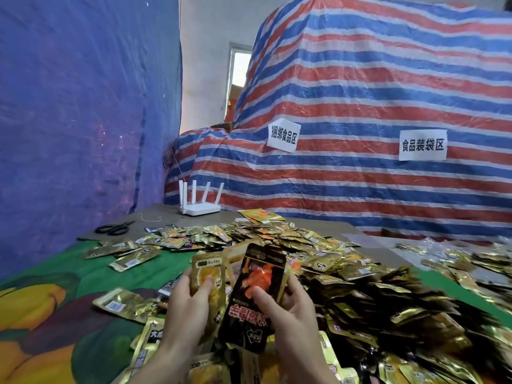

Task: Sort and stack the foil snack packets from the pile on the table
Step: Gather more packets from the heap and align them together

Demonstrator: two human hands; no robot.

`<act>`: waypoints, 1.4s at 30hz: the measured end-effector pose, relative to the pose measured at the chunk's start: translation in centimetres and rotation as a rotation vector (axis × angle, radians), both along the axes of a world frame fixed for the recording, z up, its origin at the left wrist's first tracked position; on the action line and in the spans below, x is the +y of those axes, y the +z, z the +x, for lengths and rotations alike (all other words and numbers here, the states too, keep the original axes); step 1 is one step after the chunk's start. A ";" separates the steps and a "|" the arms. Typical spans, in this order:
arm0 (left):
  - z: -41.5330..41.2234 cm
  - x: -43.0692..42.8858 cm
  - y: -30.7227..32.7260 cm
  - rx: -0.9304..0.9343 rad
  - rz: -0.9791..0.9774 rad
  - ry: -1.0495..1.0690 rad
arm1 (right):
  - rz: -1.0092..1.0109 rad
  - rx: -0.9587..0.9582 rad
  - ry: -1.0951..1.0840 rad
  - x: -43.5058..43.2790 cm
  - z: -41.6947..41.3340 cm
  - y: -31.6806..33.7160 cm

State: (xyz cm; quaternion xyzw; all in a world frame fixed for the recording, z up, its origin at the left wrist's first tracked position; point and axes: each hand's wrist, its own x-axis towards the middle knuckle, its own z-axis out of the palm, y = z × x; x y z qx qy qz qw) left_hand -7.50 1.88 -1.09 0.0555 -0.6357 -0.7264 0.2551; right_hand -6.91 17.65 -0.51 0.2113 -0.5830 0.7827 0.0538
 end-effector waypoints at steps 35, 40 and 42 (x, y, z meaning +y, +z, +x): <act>1.0 4.6 -2.7 0.362 -0.414 -0.266 | 0.086 0.077 -0.406 -1.3 0.5 0.3; 1.0 4.4 -2.1 0.350 -0.446 -0.362 | 0.083 -0.016 -0.335 -0.4 -0.3 0.8; 1.1 4.1 -2.0 0.348 -0.500 -0.350 | 0.130 -0.048 -0.292 0.0 0.0 1.1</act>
